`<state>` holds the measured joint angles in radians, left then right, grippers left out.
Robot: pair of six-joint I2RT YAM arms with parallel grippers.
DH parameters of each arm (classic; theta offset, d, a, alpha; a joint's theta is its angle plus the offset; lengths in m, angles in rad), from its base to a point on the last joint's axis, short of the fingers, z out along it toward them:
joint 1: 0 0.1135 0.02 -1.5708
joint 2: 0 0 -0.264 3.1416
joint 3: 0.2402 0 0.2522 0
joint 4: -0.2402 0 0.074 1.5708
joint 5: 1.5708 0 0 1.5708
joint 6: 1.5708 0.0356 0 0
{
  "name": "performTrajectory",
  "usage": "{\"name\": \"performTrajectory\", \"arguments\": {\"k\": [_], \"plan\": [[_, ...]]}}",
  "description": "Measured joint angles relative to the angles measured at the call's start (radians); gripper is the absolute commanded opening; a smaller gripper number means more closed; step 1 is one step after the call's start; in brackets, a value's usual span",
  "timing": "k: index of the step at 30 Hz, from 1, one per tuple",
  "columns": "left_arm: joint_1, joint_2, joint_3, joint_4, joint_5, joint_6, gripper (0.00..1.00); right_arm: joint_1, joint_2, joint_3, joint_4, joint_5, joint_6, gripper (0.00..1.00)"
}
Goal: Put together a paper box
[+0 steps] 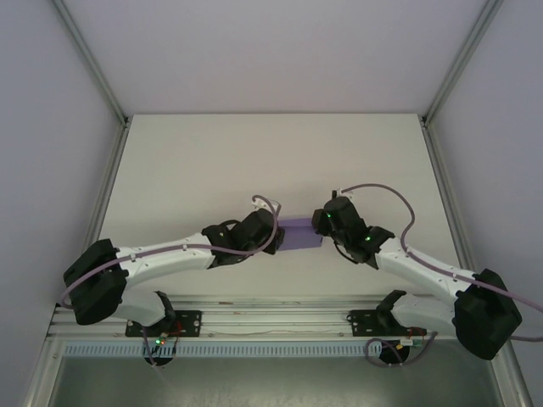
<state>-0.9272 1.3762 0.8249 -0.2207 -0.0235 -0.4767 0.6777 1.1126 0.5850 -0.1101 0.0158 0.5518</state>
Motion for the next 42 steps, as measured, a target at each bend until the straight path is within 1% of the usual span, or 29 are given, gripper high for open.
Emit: {"name": "performTrajectory", "arguments": {"k": [3,5,7,9,11,15,19,20,25,27,29,30,33,36,38,40,42], "plan": [[0.023,-0.002,0.014,-0.039,0.045,0.030,0.61,0.000,-0.005,-0.014,0.024,-0.002,0.014,0.20],[0.033,-0.007,0.014,-0.072,0.070,0.042,0.68,0.000,-0.006,-0.022,0.040,-0.001,0.018,0.20],[0.040,-0.014,0.016,-0.106,0.092,0.043,0.81,0.000,-0.008,-0.027,0.050,-0.002,0.021,0.20],[0.051,-0.032,0.020,-0.129,0.112,0.031,0.99,-0.001,-0.008,-0.030,0.056,-0.002,0.024,0.20],[0.069,-0.056,0.031,-0.137,0.130,0.011,1.00,-0.001,-0.011,-0.035,0.063,-0.002,0.024,0.20],[0.136,-0.095,0.069,-0.127,0.152,-0.051,1.00,-0.001,-0.015,-0.041,0.071,-0.002,0.024,0.20],[0.180,-0.077,0.092,-0.112,0.158,-0.090,1.00,-0.001,-0.016,-0.045,0.078,-0.002,0.024,0.20],[0.184,-0.062,0.096,-0.108,0.163,-0.096,0.99,-0.001,-0.016,-0.045,0.078,-0.002,0.024,0.20],[0.205,0.022,0.096,-0.101,0.209,-0.127,0.80,-0.001,-0.020,-0.054,0.089,-0.002,0.029,0.20],[0.212,0.035,0.080,-0.081,0.236,-0.136,0.68,-0.001,-0.024,-0.058,0.093,-0.002,0.032,0.20],[0.217,0.033,0.047,-0.040,0.270,-0.153,0.53,-0.001,-0.026,-0.064,0.101,-0.002,0.036,0.20],[0.219,0.032,0.030,-0.005,0.288,-0.159,0.49,-0.001,-0.026,-0.068,0.108,-0.002,0.036,0.20],[0.220,0.018,-0.024,0.090,0.321,-0.186,0.46,-0.001,-0.029,-0.088,0.140,-0.001,0.040,0.20],[0.225,0.002,-0.093,0.196,0.345,-0.215,0.38,-0.001,-0.032,-0.116,0.187,0.000,0.039,0.19],[0.227,-0.004,-0.135,0.271,0.362,-0.231,0.30,-0.003,-0.035,-0.138,0.223,0.000,0.031,0.15],[0.228,-0.009,-0.169,0.338,0.373,-0.243,0.28,-0.005,-0.037,-0.169,0.273,-0.001,0.016,0.13],[0.232,-0.013,-0.207,0.404,0.380,-0.252,0.28,-0.005,-0.044,-0.204,0.335,-0.001,-0.008,0.13]]}}
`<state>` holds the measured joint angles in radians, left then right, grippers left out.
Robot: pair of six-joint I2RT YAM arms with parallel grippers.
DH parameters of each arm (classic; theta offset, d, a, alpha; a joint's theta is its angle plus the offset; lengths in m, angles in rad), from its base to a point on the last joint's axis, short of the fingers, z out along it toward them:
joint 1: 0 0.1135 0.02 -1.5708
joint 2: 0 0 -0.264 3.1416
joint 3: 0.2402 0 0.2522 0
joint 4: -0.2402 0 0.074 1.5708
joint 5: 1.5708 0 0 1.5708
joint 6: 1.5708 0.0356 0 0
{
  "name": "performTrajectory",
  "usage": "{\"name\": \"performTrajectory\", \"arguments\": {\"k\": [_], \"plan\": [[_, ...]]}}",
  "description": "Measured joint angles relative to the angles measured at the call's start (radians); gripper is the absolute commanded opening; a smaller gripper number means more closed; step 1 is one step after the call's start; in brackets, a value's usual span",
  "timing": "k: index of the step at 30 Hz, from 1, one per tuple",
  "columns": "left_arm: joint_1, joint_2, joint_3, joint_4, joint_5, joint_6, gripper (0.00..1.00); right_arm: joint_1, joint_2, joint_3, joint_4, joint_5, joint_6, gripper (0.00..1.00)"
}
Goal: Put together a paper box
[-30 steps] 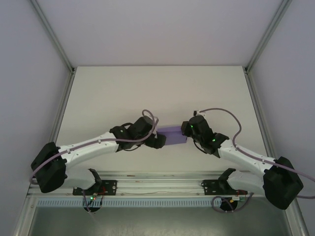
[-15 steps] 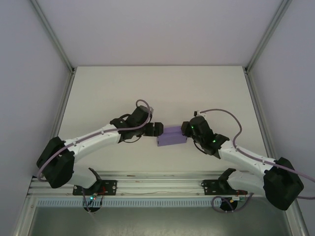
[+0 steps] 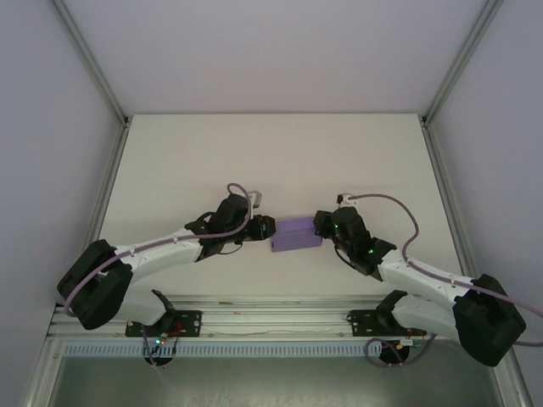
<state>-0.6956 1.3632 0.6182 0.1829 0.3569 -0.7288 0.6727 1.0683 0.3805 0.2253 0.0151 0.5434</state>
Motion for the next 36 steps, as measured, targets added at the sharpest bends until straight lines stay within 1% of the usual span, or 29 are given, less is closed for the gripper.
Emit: {"name": "performTrajectory", "arguments": {"k": [2,5,7,8,10,12,14,15,21,25,26,27,28,29,30,31,34,35,36], "plan": [[0.003,0.000,-0.037,0.066,0.005,-0.004,0.26,-0.002,-0.001,-0.032,0.063,0.000,-0.032,0.11],[0.003,0.007,-0.079,0.152,0.006,-0.002,0.25,-0.002,-0.010,-0.086,0.164,-0.004,-0.092,0.04],[0.003,0.016,-0.097,0.200,0.011,0.006,0.24,-0.002,-0.022,-0.132,0.240,-0.005,-0.129,0.02],[0.003,0.023,-0.102,0.220,0.016,0.011,0.21,-0.002,-0.028,-0.150,0.267,-0.003,-0.147,0.00],[0.003,0.041,-0.105,0.256,0.026,0.022,0.13,-0.002,-0.037,-0.172,0.301,0.004,-0.179,0.00],[0.003,0.055,-0.103,0.282,0.029,0.023,0.11,-0.005,-0.039,-0.184,0.324,0.014,-0.209,0.00],[0.003,0.066,-0.103,0.301,0.029,0.024,0.02,-0.006,-0.037,-0.191,0.342,0.020,-0.229,0.00],[0.003,0.071,-0.103,0.309,0.029,0.026,0.00,-0.006,-0.033,-0.192,0.349,0.024,-0.238,0.00],[0.003,0.077,-0.101,0.320,0.024,0.050,0.00,-0.006,0.003,-0.192,0.395,0.045,-0.281,0.00],[0.002,0.077,-0.089,0.302,0.010,0.069,0.00,-0.006,0.006,-0.186,0.391,0.048,-0.287,0.01],[0.002,0.077,-0.082,0.290,0.006,0.074,0.01,-0.006,0.004,-0.177,0.376,0.049,-0.286,0.06],[0.002,0.077,-0.073,0.274,0.003,0.079,0.08,-0.006,-0.002,-0.164,0.353,0.050,-0.283,0.09],[0.002,0.075,-0.062,0.256,0.000,0.083,0.19,-0.006,-0.010,-0.150,0.321,0.051,-0.281,0.13],[0.002,0.068,-0.048,0.233,-0.005,0.092,0.33,-0.006,-0.017,-0.133,0.288,0.051,-0.276,0.16],[0.002,0.067,-0.034,0.207,-0.013,0.098,0.38,-0.006,-0.024,-0.116,0.245,0.051,-0.273,0.19],[0.002,0.068,-0.015,0.172,-0.024,0.103,0.40,-0.006,-0.033,-0.102,0.207,0.050,-0.266,0.23],[0.002,0.068,0.043,0.055,-0.056,0.130,0.53,0.001,-0.063,-0.060,0.090,0.036,-0.244,0.33],[0.002,0.068,0.064,0.011,-0.066,0.140,0.57,0.002,-0.071,-0.043,0.050,0.030,-0.238,0.39],[0.002,0.067,0.079,-0.023,-0.075,0.150,0.60,0.005,-0.075,-0.027,0.014,0.026,-0.231,0.41]]}}
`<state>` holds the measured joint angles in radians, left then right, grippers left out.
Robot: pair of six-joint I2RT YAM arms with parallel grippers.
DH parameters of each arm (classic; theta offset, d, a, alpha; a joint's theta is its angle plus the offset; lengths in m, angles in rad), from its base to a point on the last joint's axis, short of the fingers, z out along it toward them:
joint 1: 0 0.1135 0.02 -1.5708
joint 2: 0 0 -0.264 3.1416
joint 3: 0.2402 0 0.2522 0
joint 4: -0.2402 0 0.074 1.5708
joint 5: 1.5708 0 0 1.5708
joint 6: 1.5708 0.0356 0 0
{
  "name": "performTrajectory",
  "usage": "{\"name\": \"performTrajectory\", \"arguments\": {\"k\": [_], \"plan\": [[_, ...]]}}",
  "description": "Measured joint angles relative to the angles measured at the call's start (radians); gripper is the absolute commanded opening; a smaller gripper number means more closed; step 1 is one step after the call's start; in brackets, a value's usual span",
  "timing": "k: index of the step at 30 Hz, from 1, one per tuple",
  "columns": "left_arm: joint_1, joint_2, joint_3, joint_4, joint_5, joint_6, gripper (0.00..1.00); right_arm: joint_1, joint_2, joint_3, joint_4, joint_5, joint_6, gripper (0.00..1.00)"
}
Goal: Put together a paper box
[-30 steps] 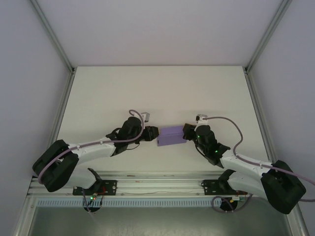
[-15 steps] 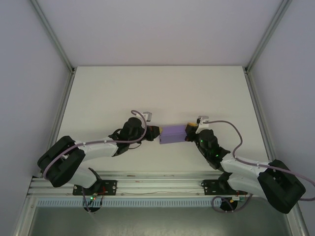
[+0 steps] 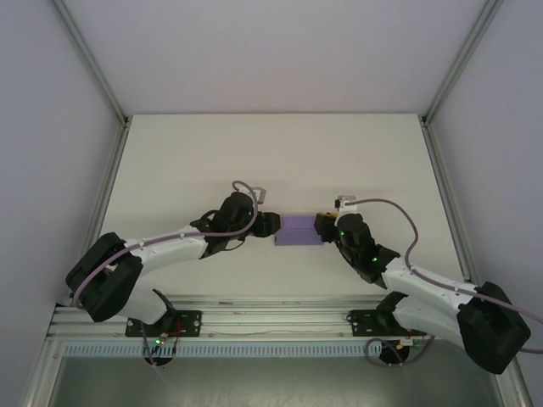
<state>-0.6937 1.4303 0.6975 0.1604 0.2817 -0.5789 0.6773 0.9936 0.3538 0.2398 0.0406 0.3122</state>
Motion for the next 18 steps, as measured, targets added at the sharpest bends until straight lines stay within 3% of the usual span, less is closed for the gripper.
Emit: {"name": "performTrajectory", "arguments": {"k": [2,5,11,15,18], "plan": [[0.000,-0.003,0.035,-0.074,-0.014,0.025,0.72,0.001,-0.001,0.036,-0.069,-0.010,0.003,0.46],[0.000,-0.014,0.084,-0.183,-0.048,0.058,1.00,0.001,0.003,0.102,-0.166,-0.014,0.008,0.63],[0.004,-0.040,0.217,-0.354,-0.151,0.088,1.00,0.000,0.047,0.277,-0.320,-0.014,-0.042,0.79],[0.032,-0.068,0.262,-0.404,-0.187,0.095,1.00,-0.007,0.105,0.399,-0.430,-0.069,-0.129,1.00],[0.074,-0.095,0.265,-0.435,-0.194,0.104,1.00,-0.007,0.132,0.468,-0.506,-0.173,-0.286,1.00]]}}
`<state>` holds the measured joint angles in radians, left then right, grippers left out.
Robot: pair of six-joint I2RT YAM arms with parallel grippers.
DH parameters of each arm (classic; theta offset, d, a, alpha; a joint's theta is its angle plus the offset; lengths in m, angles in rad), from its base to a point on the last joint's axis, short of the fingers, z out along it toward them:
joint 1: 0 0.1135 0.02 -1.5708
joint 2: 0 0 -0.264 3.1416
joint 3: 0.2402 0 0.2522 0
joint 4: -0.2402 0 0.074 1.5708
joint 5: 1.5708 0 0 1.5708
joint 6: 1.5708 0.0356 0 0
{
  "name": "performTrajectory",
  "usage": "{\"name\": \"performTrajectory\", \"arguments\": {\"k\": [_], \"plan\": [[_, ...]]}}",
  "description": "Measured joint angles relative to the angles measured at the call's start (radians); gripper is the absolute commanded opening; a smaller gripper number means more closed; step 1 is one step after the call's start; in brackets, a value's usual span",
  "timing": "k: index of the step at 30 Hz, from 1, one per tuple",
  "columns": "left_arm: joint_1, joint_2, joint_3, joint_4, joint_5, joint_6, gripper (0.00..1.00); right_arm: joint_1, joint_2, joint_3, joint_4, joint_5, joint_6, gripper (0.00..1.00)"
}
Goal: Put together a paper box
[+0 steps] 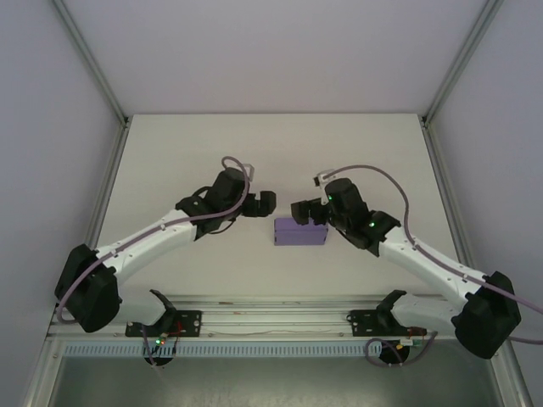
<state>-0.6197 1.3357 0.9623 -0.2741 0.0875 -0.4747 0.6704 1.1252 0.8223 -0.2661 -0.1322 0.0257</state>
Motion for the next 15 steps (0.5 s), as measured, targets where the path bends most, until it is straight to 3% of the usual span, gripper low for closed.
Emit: {"name": "performTrajectory", "arguments": {"k": [4,8,15], "plan": [[0.069,-0.050,-0.025,-0.019,-0.005,0.005,1.00,0.000,0.021,0.059,-0.129,-0.150,-0.325,1.00],[0.146,-0.131,-0.102,-0.024,-0.017,0.001,1.00,0.000,0.082,0.113,-0.255,-0.195,-0.589,1.00],[0.212,-0.208,-0.225,-0.044,-0.023,-0.030,1.00,0.001,0.289,0.240,-0.402,-0.179,-0.828,0.99]]}}
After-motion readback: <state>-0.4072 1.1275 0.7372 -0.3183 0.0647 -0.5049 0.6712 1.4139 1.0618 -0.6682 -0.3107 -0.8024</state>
